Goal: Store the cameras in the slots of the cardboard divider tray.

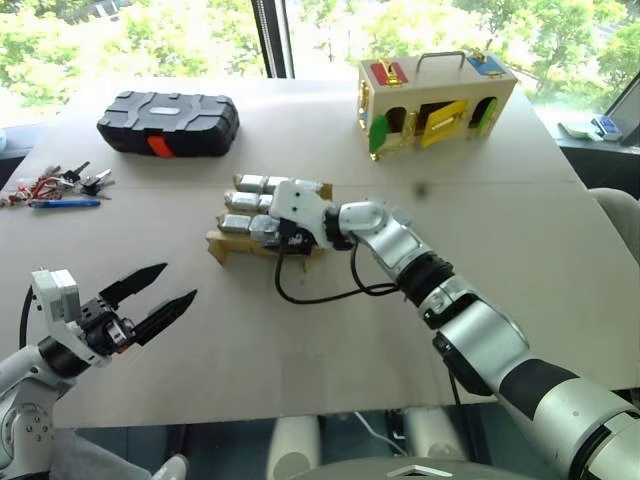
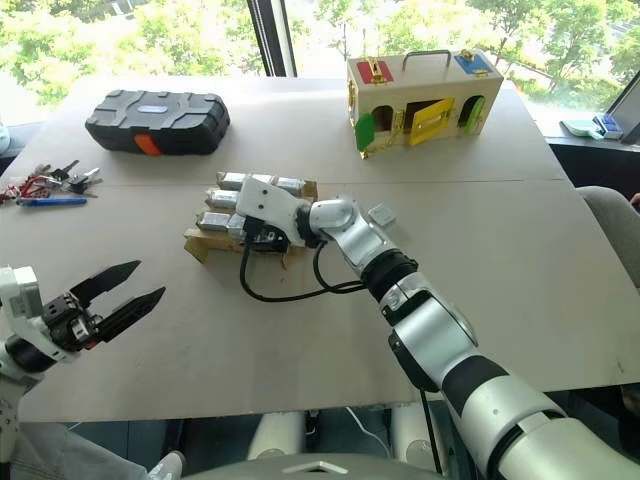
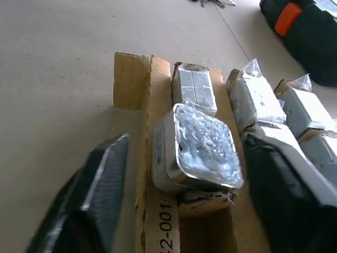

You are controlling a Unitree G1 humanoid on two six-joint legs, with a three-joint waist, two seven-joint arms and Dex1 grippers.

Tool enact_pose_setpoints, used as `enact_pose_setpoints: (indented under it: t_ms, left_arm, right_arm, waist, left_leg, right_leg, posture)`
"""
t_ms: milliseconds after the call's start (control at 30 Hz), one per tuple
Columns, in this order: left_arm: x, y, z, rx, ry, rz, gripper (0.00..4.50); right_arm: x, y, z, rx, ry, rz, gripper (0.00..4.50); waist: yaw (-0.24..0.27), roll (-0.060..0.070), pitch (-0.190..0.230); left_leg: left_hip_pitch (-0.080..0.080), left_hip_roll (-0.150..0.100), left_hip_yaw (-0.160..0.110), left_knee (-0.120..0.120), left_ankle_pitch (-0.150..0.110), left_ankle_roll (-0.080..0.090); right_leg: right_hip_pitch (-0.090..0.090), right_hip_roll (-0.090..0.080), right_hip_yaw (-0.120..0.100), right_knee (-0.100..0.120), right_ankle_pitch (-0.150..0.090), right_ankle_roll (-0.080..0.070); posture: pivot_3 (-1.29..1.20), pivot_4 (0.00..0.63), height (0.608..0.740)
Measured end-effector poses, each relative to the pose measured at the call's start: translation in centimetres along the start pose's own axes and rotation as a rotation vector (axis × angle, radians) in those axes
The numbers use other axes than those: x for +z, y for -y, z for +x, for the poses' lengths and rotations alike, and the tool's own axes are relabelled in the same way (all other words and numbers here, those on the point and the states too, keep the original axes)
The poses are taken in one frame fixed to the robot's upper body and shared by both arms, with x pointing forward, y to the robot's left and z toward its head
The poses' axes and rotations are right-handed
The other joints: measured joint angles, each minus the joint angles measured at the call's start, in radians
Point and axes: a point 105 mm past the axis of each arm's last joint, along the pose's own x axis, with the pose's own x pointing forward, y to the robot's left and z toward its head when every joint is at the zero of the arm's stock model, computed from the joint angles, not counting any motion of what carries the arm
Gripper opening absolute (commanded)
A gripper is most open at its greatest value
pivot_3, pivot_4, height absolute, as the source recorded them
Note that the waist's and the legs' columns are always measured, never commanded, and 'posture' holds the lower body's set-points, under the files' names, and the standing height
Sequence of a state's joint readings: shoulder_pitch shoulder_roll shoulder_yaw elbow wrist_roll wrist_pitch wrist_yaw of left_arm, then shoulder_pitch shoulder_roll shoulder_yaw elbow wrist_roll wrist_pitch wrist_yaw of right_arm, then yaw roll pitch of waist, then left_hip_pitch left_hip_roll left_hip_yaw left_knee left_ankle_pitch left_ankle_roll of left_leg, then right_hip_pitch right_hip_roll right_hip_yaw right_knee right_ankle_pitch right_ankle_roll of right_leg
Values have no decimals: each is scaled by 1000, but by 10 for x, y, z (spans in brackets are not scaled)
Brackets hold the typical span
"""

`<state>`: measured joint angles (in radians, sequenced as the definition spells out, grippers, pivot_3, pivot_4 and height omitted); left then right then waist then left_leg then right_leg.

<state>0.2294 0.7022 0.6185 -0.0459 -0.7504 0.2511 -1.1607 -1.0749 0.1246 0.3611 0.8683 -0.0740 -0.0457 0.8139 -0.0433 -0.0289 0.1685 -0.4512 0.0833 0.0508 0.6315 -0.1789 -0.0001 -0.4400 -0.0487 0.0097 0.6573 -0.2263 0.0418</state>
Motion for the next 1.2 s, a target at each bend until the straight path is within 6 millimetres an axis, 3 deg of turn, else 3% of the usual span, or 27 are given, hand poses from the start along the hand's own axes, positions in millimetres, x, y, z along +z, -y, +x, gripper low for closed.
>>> enact_pose_setpoints:
  t_ms: [167,267,567,1100,1200]
  left_arm:
    - [1,3,10,-33,17,-4,4500]
    - [1,4,15,-51,24,-3,4500]
    - [1,3,22,-79,26,-3,4500]
    - [-5,3,16,-66,5,-24,4500]
    - [-5,3,16,-65,4,-24,4500]
  right_arm:
    - [28,14,-13,-48,81,-25,3657]
    - [34,15,-19,-59,103,-31,3657]
    - [7,3,-15,-57,-29,-99,3657]
    - [-10,-3,-3,-93,-86,-198,3657]
    - [-11,-4,-2,-89,-83,-205,2509]
  waist:
    - [1,-1,0]
    - [1,-1,-1]
    - [-2,-2,-1]
    - [0,-2,-1]
    - [1,-2,-1]
  left_leg:
    - [0,0,0,0,1,2]
    - [0,0,0,0,2,3]
    - [0,0,0,0,2,3]
    - [0,0,0,0,2,3]
    - [0,0,0,0,2,2]
  right_leg:
    - [0,0,0,0,0,0]
    - [0,0,0,0,0,0]
    - [0,0,0,1,0,0]
    - [0,0,0,1,0,0]
    - [0,0,0,1,0,0]
  posture:
    - [0,150,740]
    - [0,150,740]
    - [0,150,740]
    - [0,150,740]
    - [0,150,740]
